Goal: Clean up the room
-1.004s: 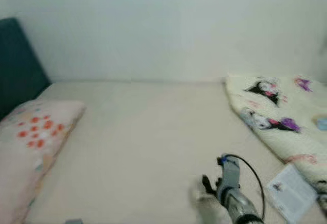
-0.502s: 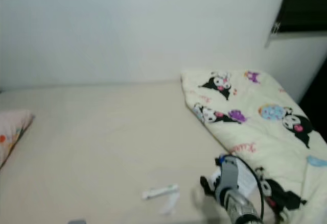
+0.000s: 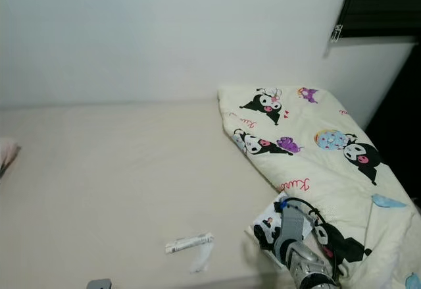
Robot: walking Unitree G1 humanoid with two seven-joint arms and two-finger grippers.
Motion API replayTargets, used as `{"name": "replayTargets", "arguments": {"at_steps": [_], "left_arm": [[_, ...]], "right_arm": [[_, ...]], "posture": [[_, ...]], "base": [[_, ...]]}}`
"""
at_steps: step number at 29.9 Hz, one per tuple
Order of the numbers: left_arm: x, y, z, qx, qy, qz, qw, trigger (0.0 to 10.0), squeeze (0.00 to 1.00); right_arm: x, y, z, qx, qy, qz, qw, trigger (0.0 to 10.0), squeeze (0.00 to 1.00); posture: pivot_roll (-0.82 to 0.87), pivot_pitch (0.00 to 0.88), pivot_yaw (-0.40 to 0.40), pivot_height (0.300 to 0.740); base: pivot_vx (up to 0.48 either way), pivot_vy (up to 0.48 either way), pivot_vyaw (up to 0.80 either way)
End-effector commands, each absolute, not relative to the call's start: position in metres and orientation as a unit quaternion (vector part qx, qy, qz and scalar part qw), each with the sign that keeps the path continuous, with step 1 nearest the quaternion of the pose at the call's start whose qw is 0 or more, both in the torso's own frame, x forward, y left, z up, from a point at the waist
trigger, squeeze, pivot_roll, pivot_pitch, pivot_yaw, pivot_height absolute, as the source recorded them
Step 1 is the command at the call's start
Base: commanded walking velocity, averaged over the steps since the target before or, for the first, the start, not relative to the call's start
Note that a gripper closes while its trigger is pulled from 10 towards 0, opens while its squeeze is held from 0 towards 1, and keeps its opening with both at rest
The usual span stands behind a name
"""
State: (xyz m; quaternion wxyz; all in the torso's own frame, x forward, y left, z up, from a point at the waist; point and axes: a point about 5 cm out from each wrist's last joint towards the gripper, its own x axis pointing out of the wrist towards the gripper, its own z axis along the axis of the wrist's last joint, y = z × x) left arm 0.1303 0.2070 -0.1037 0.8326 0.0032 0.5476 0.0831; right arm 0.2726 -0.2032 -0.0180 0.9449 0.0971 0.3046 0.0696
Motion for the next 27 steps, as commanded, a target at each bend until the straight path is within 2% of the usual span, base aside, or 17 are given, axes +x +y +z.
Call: {"name": "replayTargets", "arguments": {"at_steps": [1, 5, 7, 11, 19, 23, 27], "left_arm": [[0.12, 0.209, -0.107, 0.01, 0.565, 0.084, 0.821, 10.0, 0.0], [0.116, 0.209, -0.108, 0.013, 0.569, 0.084, 0.818, 10.0, 0.0], [0.116, 0.209, -0.108, 0.012, 0.569, 0.084, 0.818, 10.0, 0.0], [0.116, 0.209, -0.108, 0.008, 0.567, 0.086, 0.819, 10.0, 0.0], [0.118, 0.208, -0.107, 0.02, 0.564, 0.058, 0.824, 10.0, 0.0], [0.117, 0.211, -0.107, 0.028, 0.565, 0.054, 0.823, 10.0, 0.0], [0.117, 0.216, -0.106, 0.02, 0.565, 0.062, 0.822, 10.0, 0.0]], "right_arm": [[0.277, -0.2, -0.014, 0.106, 0.286, 0.077, 0.949, 10.0, 0.0], [0.287, -0.189, -0.002, 0.107, 0.244, 0.134, 0.954, 10.0, 0.0], [0.288, -0.188, -0.001, 0.108, 0.244, 0.131, 0.955, 10.0, 0.0], [0.289, -0.189, -0.001, 0.109, 0.25, 0.12, 0.955, 10.0, 0.0], [0.288, -0.191, -0.001, 0.094, 0.245, 0.128, 0.956, 10.0, 0.0], [0.287, -0.193, -0.001, 0.09, 0.245, 0.125, 0.957, 10.0, 0.0], [0.287, -0.199, -0.005, 0.09, 0.265, 0.082, 0.956, 10.0, 0.0]], "posture": [[-0.06, 0.0, -0.021, 0.74], [-0.05, 0.0, -0.022, 0.74], [-0.05, 0.0, -0.023, 0.74], [-0.05, 0.0, -0.023, 0.74], [-0.06, 0.0, -0.023, 0.74], [-0.06, 0.0, -0.024, 0.74], [-0.06, 0.0, -0.024, 0.74]], "base": [[-0.319, 0.0, 0.0], [-0.309, 0.0, 0.19], [-0.306, 0.0, 0.75], [-0.251, 0.0, 0.0], [0.0, 0.0, 0.14], [0.0, -0.418, 0.78], [0.0, -0.45, 0.0]]}}
